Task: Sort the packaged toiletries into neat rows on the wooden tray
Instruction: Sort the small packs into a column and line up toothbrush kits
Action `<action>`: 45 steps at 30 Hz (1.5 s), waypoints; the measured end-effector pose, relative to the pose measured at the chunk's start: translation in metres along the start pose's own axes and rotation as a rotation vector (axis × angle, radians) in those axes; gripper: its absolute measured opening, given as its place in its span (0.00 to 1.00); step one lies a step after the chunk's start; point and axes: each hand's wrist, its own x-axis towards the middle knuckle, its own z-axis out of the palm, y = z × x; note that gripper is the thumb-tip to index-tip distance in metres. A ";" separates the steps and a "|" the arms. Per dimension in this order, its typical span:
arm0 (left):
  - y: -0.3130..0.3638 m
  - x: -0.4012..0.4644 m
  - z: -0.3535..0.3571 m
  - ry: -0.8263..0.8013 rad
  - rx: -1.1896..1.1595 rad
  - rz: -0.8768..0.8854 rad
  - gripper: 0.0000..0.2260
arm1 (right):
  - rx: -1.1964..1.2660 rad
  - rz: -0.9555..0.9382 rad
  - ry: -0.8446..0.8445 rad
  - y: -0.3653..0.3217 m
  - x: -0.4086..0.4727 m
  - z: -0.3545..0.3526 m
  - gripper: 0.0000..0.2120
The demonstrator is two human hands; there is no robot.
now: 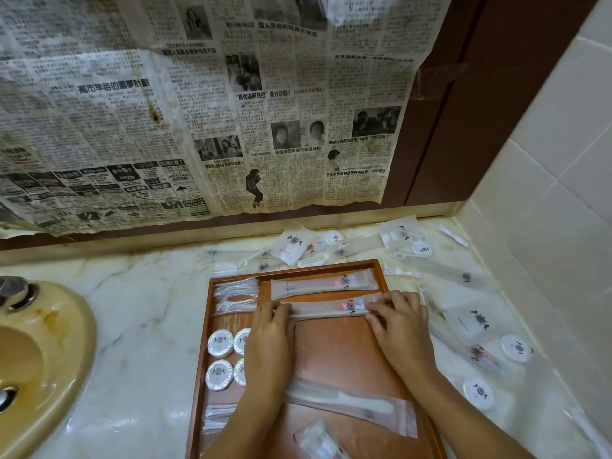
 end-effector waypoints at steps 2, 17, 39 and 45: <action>0.001 -0.006 0.001 0.012 -0.038 -0.030 0.12 | -0.002 0.010 0.019 0.000 -0.001 -0.001 0.10; 0.003 -0.021 0.013 0.017 -0.065 -0.101 0.16 | 0.016 -0.021 0.048 -0.004 -0.001 -0.003 0.09; 0.012 0.002 -0.004 -0.007 -0.055 -0.161 0.16 | -0.033 -0.013 0.059 -0.003 0.001 -0.001 0.09; -0.001 0.016 0.004 -0.052 0.146 0.192 0.23 | -0.046 -0.049 0.067 -0.002 0.001 0.000 0.03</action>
